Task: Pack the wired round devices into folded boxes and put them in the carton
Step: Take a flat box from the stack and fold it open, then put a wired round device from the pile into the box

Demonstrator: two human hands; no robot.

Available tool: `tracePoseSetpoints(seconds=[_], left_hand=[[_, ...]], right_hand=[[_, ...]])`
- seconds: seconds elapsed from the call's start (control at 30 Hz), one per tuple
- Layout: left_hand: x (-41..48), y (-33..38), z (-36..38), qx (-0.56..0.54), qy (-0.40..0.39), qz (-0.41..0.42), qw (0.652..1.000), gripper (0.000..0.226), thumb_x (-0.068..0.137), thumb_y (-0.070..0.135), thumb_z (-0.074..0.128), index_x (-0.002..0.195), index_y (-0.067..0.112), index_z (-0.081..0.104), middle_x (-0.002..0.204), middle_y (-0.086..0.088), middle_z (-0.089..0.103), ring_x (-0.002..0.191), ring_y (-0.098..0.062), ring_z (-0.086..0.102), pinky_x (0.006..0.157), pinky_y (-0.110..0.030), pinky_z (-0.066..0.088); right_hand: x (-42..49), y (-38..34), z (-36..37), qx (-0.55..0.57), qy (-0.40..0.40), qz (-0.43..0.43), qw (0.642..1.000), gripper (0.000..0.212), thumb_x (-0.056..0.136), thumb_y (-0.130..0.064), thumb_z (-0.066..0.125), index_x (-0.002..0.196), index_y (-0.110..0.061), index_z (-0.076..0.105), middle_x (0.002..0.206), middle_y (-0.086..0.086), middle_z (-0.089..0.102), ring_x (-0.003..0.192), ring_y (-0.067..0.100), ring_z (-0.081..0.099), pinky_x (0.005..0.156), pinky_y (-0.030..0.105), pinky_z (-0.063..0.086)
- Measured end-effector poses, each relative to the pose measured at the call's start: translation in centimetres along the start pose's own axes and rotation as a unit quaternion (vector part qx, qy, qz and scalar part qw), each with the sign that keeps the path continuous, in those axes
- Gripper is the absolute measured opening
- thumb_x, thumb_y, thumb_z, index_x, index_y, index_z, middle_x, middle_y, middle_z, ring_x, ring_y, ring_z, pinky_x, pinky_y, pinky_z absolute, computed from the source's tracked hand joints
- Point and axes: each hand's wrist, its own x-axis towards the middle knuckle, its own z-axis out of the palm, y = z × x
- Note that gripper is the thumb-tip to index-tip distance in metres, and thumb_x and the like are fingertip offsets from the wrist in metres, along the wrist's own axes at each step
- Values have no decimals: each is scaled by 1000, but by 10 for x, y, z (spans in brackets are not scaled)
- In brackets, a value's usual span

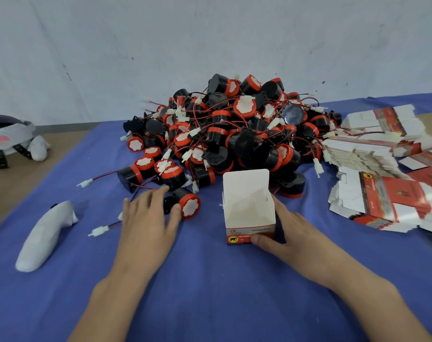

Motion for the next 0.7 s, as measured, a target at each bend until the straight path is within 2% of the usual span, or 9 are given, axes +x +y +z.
tracePoseSetpoints(seconds=[0.13,0.27,0.37,0.43,0.53,0.63,0.7], left_hand=[[5,14,11,7,-37,8,999,57,100,44,47,151,22,35,143,-6,52,135,-29,42,123,-49,9],[7,19,18,20,-43,7,999,60,101,42,48,153,23,26,137,-4,59,130,-29,47,123,-48,11],[7,21,20,9,-38,0,999,59,99,37,52,152,22,29,129,-5,63,121,-30,53,120,-48,22],[6,24,20,-29,-20,3,999,57,95,36,56,147,21,36,116,-4,66,107,-29,56,109,-48,36],[4,29,14,-143,34,-8,989,55,91,44,56,141,27,42,108,10,62,101,-19,58,89,-43,48],[2,36,6,-229,110,-21,967,55,88,57,48,139,40,38,112,19,60,88,-1,55,73,-35,47],[-1,42,-2,-269,158,-25,950,60,84,64,46,140,44,36,101,23,58,80,0,57,63,-32,46]], right_hand=[[0,4,0,2,-1,-8,1000,79,93,-54,63,152,-57,10,129,-29,60,121,4,55,103,35,48],[0,6,-2,9,0,-8,1000,75,92,-56,63,147,-63,13,128,-34,59,121,-3,54,102,31,48],[0,4,-3,8,-2,-2,1000,71,91,-57,62,138,-71,11,128,-38,56,122,-7,52,103,29,48],[-1,4,-3,5,-5,9,1000,72,90,-58,62,141,-68,11,130,-35,56,124,-4,51,104,30,47],[-1,6,-3,-1,-12,22,1000,90,88,-61,62,155,-52,4,143,-28,49,134,0,44,110,34,43],[-1,4,-4,9,-4,51,999,108,78,-75,58,159,-44,-7,159,-31,24,144,-9,22,118,25,29],[-2,-2,-6,11,45,62,997,109,73,-82,50,160,-42,-4,157,-34,21,140,-15,18,110,16,25]])
